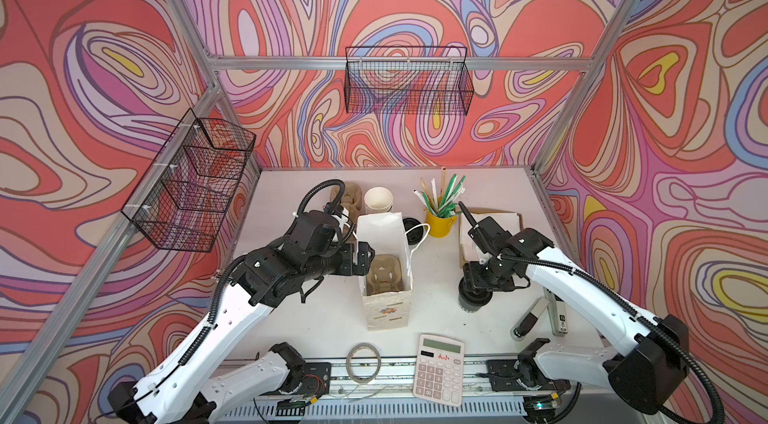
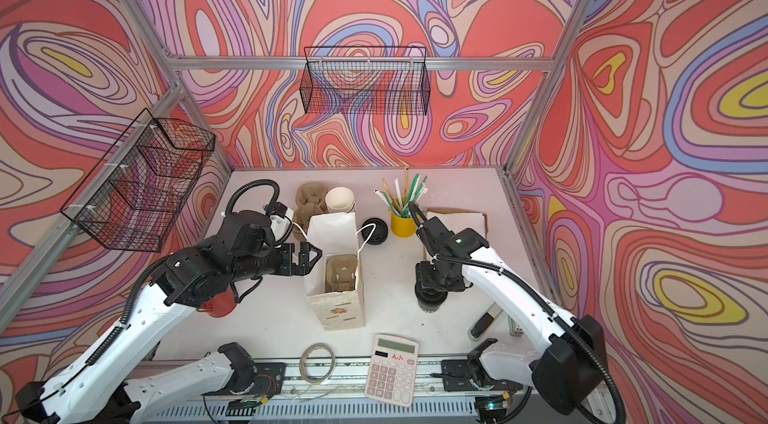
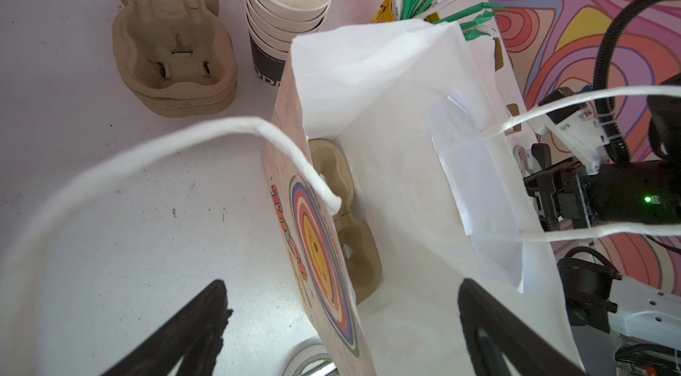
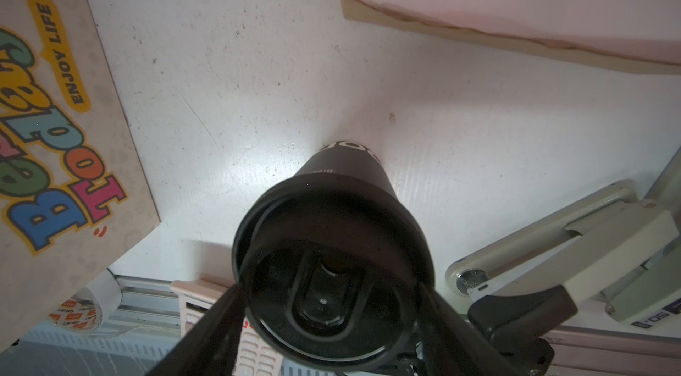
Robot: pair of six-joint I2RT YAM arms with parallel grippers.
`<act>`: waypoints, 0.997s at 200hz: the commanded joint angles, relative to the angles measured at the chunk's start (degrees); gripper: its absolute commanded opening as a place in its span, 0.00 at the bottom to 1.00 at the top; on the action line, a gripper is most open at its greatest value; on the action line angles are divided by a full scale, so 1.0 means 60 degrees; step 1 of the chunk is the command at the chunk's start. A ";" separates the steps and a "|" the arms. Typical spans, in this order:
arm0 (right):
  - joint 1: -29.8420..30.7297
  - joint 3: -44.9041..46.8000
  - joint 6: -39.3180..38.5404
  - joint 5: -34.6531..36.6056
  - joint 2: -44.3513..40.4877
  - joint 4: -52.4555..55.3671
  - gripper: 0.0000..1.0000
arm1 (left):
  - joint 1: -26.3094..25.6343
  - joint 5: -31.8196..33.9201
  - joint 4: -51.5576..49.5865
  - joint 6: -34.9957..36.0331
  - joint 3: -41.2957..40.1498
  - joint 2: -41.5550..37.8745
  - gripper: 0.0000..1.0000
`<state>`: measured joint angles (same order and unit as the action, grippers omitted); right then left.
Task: Pack a coffee takeout order
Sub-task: Move the coffee cup to the center of the table.
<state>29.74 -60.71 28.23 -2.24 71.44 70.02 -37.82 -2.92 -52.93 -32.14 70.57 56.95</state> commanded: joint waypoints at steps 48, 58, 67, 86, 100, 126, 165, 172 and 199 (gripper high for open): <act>0.0054 0.0368 0.0151 0.0064 -0.0137 0.0028 0.80 | 0.0038 0.0288 -0.0100 0.0006 -0.0056 -0.0086 1.00; 0.0054 0.0410 0.0132 0.0149 -0.0102 0.0018 0.80 | 0.0046 0.0289 -0.0092 -0.0003 -0.0057 -0.0087 1.00; 0.0054 0.0442 0.0115 0.0247 -0.0057 0.0048 0.80 | 0.0043 0.0310 -0.0099 0.0004 -0.0057 -0.0092 1.00; 0.0054 0.0494 0.0087 0.0324 -0.0043 0.0049 0.80 | 0.0047 0.0314 -0.0100 -0.0017 -0.0057 -0.0074 1.00; 0.0054 0.0479 0.0075 0.0419 -0.0013 0.0098 0.79 | 0.0048 0.0324 -0.0083 0.0003 -0.0057 -0.0084 1.00; 0.0126 0.0480 0.0007 0.0668 0.0145 0.0288 0.79 | 0.0049 0.0310 -0.0047 -0.0014 -0.0057 -0.0032 1.00; 0.0283 0.0240 -0.0054 0.0740 0.0391 0.0413 0.79 | 0.0045 0.0347 -0.0040 0.0010 -0.0058 -0.0020 1.00; 0.0377 0.0191 -0.0047 0.0739 0.0471 0.0407 0.79 | 0.0049 0.0347 -0.0029 0.0011 -0.0057 -0.0014 1.00; 0.0937 -0.0013 0.0085 0.1028 0.0845 0.0488 0.77 | 0.0042 0.0398 -0.0055 0.0009 -0.0071 -0.0025 1.00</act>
<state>32.97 -60.20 28.14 1.48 73.97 70.52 -37.82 -1.78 -52.93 -32.14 70.57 56.93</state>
